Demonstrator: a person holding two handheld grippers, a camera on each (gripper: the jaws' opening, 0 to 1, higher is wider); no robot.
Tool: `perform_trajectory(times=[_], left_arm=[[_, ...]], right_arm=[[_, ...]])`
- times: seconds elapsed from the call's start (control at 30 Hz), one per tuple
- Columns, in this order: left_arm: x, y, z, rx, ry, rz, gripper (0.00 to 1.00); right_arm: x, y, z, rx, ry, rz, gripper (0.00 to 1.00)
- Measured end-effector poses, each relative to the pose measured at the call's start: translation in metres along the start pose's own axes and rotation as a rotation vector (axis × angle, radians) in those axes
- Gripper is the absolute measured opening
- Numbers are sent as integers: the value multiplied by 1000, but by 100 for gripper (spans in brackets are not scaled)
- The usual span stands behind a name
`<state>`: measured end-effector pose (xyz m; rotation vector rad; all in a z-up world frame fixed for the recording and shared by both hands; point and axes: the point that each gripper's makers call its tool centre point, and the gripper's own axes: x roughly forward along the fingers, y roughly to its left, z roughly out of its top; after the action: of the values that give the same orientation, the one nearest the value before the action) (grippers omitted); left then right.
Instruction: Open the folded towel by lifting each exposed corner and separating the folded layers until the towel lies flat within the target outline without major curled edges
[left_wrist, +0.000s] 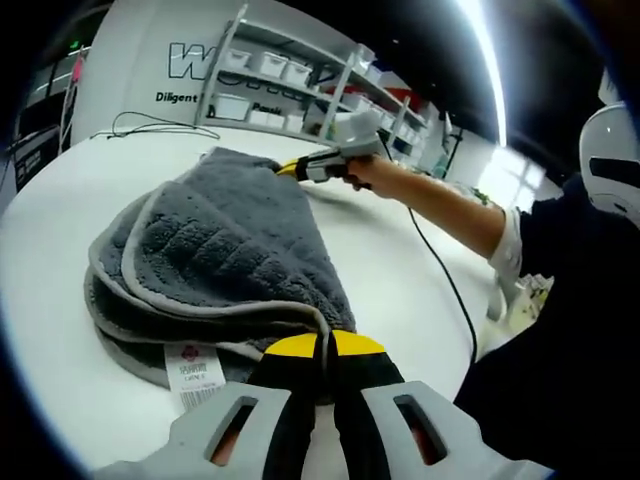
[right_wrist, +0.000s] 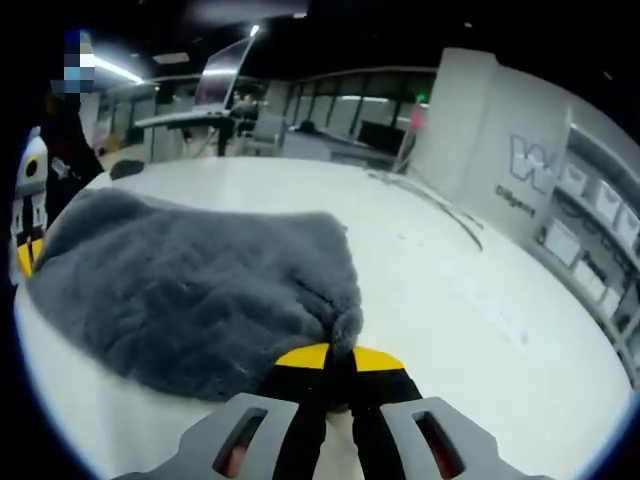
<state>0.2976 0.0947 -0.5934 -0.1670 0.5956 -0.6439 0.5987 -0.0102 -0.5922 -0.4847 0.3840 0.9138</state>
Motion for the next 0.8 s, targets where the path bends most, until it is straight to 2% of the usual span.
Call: perform_trajectory(times=[0.8], left_arm=[[13, -17, 2, 31, 4, -28, 3]], right_arm=[[16, 6, 13, -86, 16, 54, 2]])
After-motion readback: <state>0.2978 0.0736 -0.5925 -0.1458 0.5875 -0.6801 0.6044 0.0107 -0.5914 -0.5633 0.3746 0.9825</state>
